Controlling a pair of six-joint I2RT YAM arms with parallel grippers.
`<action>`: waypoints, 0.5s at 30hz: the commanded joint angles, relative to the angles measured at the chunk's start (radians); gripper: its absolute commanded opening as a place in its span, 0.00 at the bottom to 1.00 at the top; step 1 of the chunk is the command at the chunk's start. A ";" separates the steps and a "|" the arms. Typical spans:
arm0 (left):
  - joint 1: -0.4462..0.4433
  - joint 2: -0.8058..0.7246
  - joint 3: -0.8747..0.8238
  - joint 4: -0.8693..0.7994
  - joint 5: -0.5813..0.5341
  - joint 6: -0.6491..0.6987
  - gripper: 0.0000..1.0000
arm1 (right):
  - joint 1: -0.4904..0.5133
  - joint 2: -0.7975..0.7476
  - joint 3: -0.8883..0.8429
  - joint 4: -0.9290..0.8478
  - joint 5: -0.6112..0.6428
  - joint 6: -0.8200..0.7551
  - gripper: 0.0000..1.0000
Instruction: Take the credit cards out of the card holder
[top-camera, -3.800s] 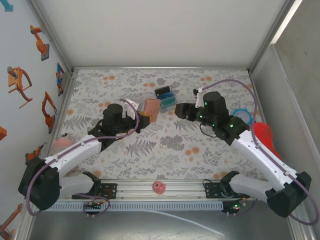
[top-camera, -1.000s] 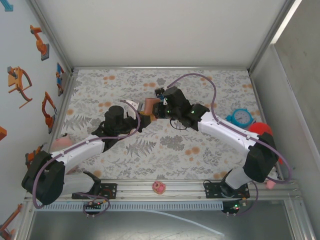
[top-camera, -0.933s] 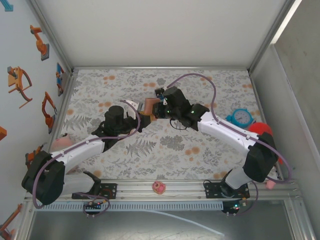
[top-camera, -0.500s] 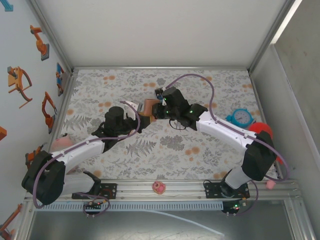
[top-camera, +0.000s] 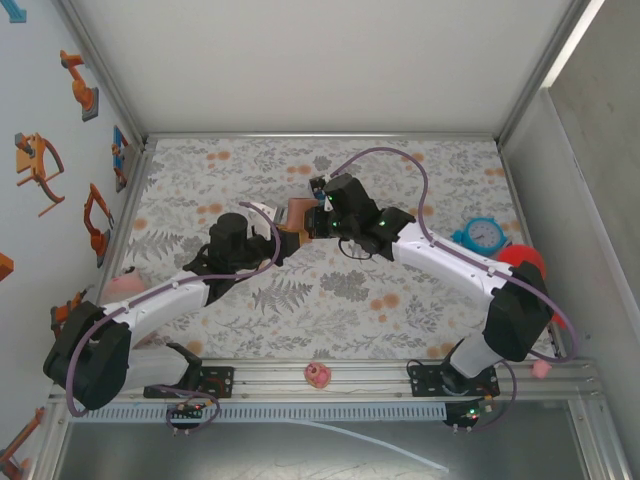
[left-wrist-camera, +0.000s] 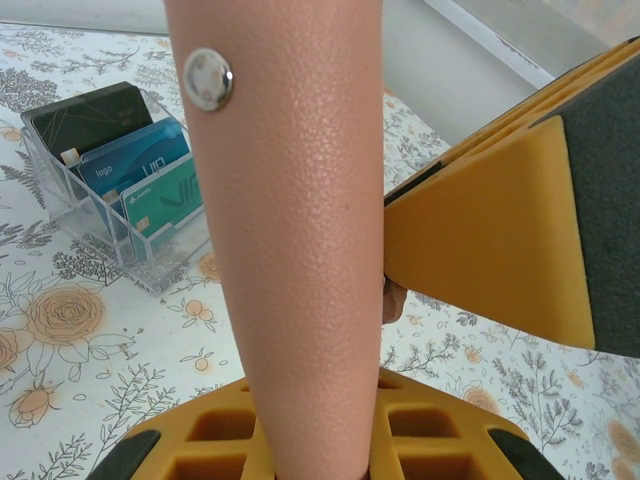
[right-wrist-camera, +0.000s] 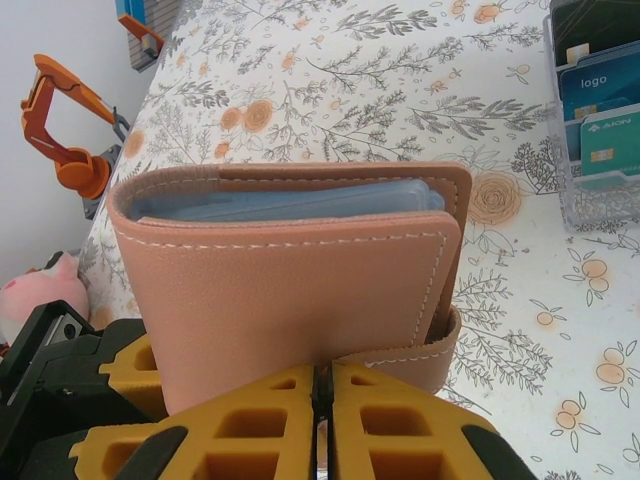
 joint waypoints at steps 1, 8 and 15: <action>0.002 -0.022 0.018 0.101 0.035 -0.013 0.00 | -0.007 -0.008 -0.026 -0.015 -0.008 -0.027 0.10; 0.007 -0.021 0.018 0.108 0.037 -0.020 0.00 | -0.007 -0.038 -0.050 -0.003 0.002 -0.041 0.10; 0.009 -0.017 0.012 0.125 0.044 -0.033 0.00 | -0.007 -0.050 -0.064 0.014 -0.007 -0.051 0.10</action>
